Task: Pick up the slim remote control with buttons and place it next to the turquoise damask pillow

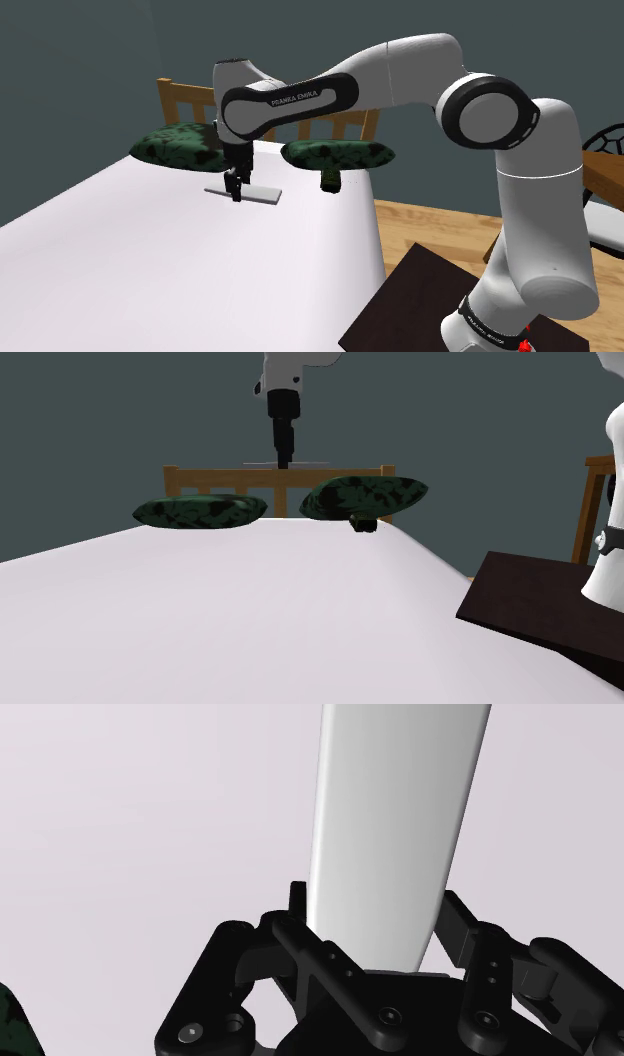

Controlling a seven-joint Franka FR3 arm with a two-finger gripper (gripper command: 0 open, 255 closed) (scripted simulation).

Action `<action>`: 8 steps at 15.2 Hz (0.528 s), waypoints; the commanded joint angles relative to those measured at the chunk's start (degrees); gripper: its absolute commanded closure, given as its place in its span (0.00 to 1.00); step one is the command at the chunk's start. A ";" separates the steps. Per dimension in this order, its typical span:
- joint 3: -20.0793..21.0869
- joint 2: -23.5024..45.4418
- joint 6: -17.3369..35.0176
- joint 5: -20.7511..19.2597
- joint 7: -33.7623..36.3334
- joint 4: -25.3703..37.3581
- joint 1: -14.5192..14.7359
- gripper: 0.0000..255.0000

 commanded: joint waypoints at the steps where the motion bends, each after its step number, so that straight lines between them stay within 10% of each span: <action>1: 0.02 -0.27 -1.41 0.08 -0.13 1.15 -0.02 1.00; 8: 0.12 -0.91 -6.47 0.25 -0.32 5.57 0.10 1.00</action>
